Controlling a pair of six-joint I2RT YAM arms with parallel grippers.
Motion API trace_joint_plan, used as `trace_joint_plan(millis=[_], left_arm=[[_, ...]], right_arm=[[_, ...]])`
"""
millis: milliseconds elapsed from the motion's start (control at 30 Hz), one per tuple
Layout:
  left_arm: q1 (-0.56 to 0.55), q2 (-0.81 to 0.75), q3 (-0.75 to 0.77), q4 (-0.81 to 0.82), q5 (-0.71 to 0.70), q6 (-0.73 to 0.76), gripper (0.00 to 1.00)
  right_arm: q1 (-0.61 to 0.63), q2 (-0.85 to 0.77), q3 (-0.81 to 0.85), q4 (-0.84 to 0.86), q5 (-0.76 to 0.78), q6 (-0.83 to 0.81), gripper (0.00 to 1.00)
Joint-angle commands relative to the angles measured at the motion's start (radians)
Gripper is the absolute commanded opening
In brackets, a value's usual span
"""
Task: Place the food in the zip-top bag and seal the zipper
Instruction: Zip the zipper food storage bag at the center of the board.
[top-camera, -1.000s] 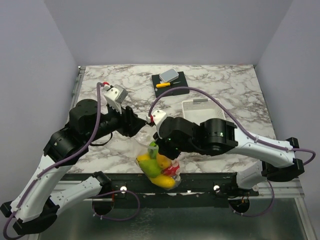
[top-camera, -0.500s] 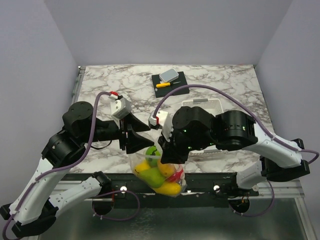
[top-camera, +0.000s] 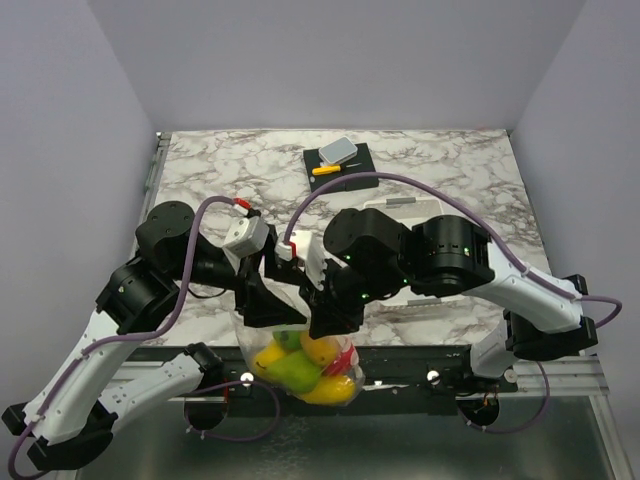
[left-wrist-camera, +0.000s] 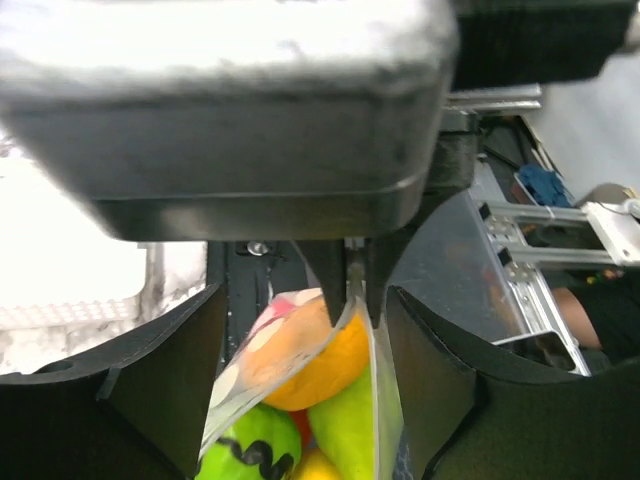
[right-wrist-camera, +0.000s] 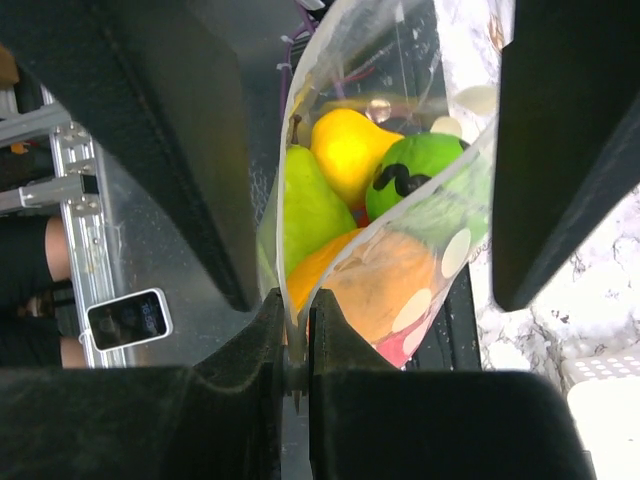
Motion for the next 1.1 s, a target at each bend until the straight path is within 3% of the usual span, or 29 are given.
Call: trace_joint_plan(millis=[0,433,1067], left_arm=[[0.001,-0.008,-0.028,0.033,0.156,0.023,0.67],[-0.004,-0.051,-0.088,0.053,0.186,0.002,0.68],[-0.014,-0.062,-0.158,0.064,0.048,-0.013,0.59]], right_arm=[[0.007,0.012,0.069,-0.025,-0.02,-0.034,0.01],[0.007,0.01,0.115,-0.024,0.083,-0.015,0.01],[0.008,0.001,0.134,-0.004,0.134,0.081,0.01]])
